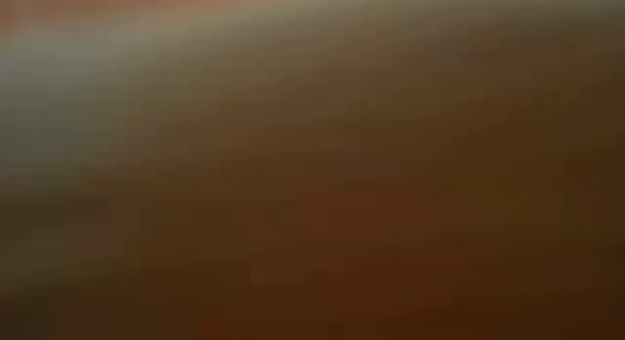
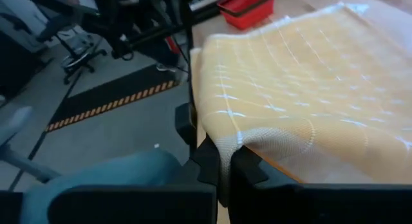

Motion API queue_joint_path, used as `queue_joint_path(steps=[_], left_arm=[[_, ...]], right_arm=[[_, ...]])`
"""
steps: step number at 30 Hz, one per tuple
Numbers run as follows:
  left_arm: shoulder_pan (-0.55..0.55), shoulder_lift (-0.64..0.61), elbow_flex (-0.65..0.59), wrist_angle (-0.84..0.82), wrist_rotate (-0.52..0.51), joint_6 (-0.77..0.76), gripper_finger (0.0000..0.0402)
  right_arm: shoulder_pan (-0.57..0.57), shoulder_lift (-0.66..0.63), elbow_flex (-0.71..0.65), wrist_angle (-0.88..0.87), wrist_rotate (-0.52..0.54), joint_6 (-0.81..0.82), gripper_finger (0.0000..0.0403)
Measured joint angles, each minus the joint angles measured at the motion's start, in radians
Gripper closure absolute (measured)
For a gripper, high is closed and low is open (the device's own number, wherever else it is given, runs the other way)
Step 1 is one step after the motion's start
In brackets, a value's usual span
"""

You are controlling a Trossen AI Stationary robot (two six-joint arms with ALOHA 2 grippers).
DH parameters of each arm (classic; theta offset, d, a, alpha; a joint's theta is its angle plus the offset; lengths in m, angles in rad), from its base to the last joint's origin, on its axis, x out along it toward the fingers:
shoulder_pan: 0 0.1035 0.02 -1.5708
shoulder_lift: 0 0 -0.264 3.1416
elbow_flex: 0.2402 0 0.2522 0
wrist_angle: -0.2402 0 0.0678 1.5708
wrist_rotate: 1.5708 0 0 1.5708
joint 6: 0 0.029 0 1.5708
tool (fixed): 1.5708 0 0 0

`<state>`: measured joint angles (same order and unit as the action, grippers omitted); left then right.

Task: Fold towel
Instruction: Fold the yellow kitchen towel

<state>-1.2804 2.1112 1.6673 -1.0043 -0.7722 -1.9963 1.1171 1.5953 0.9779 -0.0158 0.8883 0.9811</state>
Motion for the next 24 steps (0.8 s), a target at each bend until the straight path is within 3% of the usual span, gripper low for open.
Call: queue_joint_path(steps=[3, 10, 12, 21, 24], left_arm=[[-0.005, 0.022, -0.017, 0.0, 0.056, -0.075, 0.0326], [-0.003, 0.078, -0.02, 0.017, 0.036, -0.093, 0.0321], [-0.003, 0.093, -0.019, 0.021, 0.038, -0.076, 0.031], [-0.005, 0.096, -0.02, -0.045, 0.031, -0.289, 0.0228], [0.001, 0.079, -0.02, -0.048, 0.035, -0.293, 0.0214]], right_arm=[[0.017, -0.013, 0.0, 0.01, 0.023, -0.036, 0.0402], [0.024, -0.03, 0.001, 0.033, 0.027, -0.062, 0.0403], [0.024, -0.03, 0.001, 0.032, 0.024, -0.064, 0.0403], [0.024, -0.015, 0.001, 0.026, -0.005, -0.057, 0.0403], [0.021, -0.004, 0.001, 0.023, -0.006, -0.05, 0.0403]])
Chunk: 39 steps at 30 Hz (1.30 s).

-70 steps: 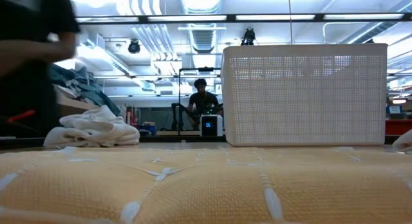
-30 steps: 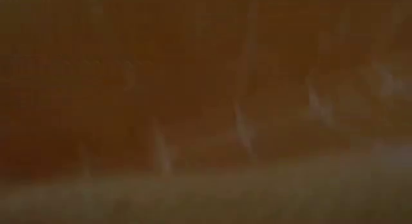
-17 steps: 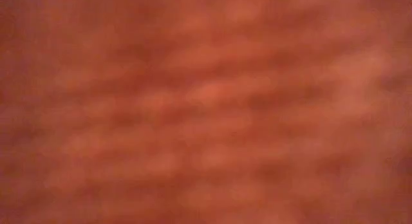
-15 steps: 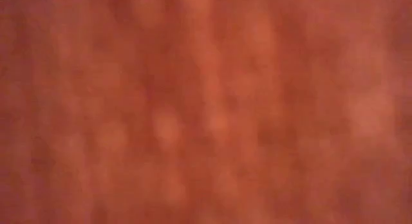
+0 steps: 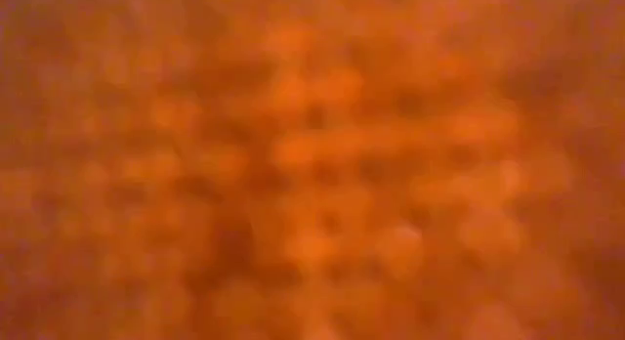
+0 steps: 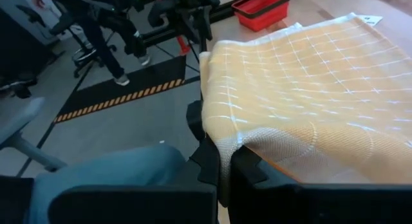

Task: Fold towel
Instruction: Fold the yellow kitchen towel

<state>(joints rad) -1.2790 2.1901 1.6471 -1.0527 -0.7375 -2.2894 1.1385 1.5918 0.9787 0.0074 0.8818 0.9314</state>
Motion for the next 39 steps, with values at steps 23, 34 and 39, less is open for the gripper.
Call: queue_joint_path(steps=[23, 34, 39], left_arm=[[0.043, 0.0, -0.149, 0.176, 0.008, 0.031, 0.025], [0.035, 0.001, -0.137, 0.25, -0.22, 0.161, 0.0337], [-0.002, 0.001, -0.093, 0.247, -0.459, 0.244, 0.0389]], right_arm=[[0.0, 0.036, -0.002, -0.002, -0.026, 0.018, 0.0403], [0.0, 0.036, -0.002, 0.01, -0.017, -0.01, 0.0403], [0.016, 0.022, 0.014, 0.021, -0.017, -0.079, 0.0403]])
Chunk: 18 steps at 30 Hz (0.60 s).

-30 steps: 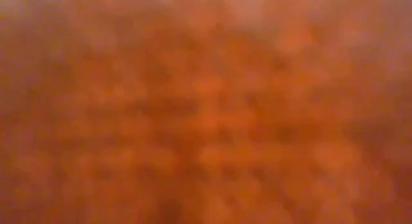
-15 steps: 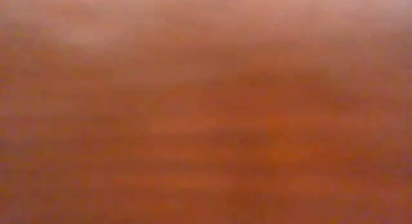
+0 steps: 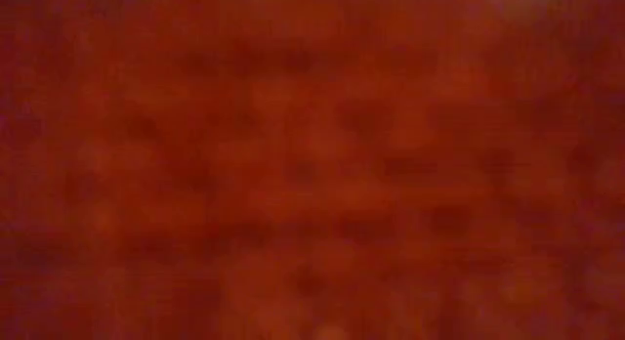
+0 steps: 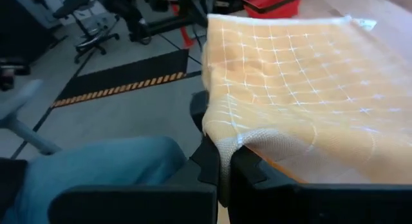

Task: Fold towel
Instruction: Fold the yellow kitchen towel

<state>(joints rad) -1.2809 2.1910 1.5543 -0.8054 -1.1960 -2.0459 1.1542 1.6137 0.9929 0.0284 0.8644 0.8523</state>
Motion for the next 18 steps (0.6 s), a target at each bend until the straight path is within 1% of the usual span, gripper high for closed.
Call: queue_joint_path(steps=[3, 5, 7, 9, 12, 14, 18], left_arm=[[-0.016, -0.002, 0.032, -0.02, -0.043, 0.024, 0.0393], [-0.021, -0.002, 0.054, -0.031, -0.097, 0.063, 0.0397], [-0.03, -0.003, 0.081, -0.032, -0.178, 0.121, 0.0397], [-0.042, -0.009, 0.116, -0.033, -0.237, 0.187, 0.0397], [-0.064, -0.016, 0.183, -0.033, -0.286, 0.307, 0.0399], [-0.075, -0.016, 0.237, -0.033, -0.31, 0.39, 0.04], [-0.089, -0.017, 0.341, -0.035, -0.339, 0.542, 0.04]], right_arm=[[0.008, -0.032, 0.021, 0.008, 0.023, -0.043, 0.0403], [0.011, -0.045, 0.03, 0.003, 0.035, -0.081, 0.0403], [0.016, -0.053, 0.042, -0.002, 0.041, -0.114, 0.0403], [0.023, -0.062, 0.061, -0.016, 0.06, -0.136, 0.0403], [0.047, -0.083, 0.087, -0.071, 0.089, -0.139, 0.0403], [0.067, -0.099, 0.107, -0.1, 0.127, -0.139, 0.0403], [0.119, -0.127, 0.153, -0.168, 0.259, -0.157, 0.0403]])
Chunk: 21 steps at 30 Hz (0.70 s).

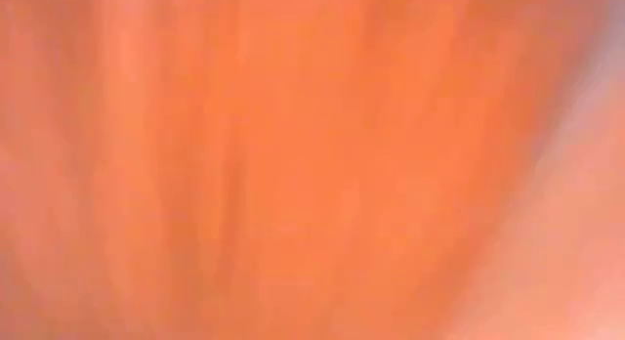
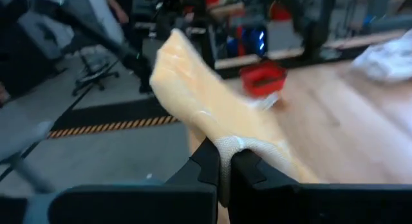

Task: Fold towel
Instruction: Fold the yellow kitchen towel

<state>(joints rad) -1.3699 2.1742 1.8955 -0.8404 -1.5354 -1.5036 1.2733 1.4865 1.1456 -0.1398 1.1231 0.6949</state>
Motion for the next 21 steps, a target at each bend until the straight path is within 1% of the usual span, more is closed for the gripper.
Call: queue_joint_path(steps=[3, 6, 15, 20, 21], left_arm=[[-0.003, 0.0, 0.073, -0.026, -0.021, 0.097, 0.04], [-0.002, 0.0, 0.144, -0.092, -0.024, 0.153, 0.0401], [0.009, 0.0, 0.353, -0.364, -0.034, 0.236, 0.0401], [0.011, 0.0, 0.46, -0.471, -0.036, 0.264, 0.0401], [0.011, -0.008, 0.462, -0.474, -0.038, 0.266, 0.0401]], right_arm=[[0.025, -0.02, 0.03, -0.056, 0.07, 0.0, 0.0403], [0.033, -0.041, 0.046, -0.076, 0.109, -0.006, 0.0403], [0.036, -0.12, 0.09, -0.091, 0.165, -0.19, 0.0403], [0.038, -0.17, 0.134, -0.09, 0.159, -0.287, 0.0403], [0.038, -0.178, 0.145, -0.088, 0.158, -0.293, 0.0403]])
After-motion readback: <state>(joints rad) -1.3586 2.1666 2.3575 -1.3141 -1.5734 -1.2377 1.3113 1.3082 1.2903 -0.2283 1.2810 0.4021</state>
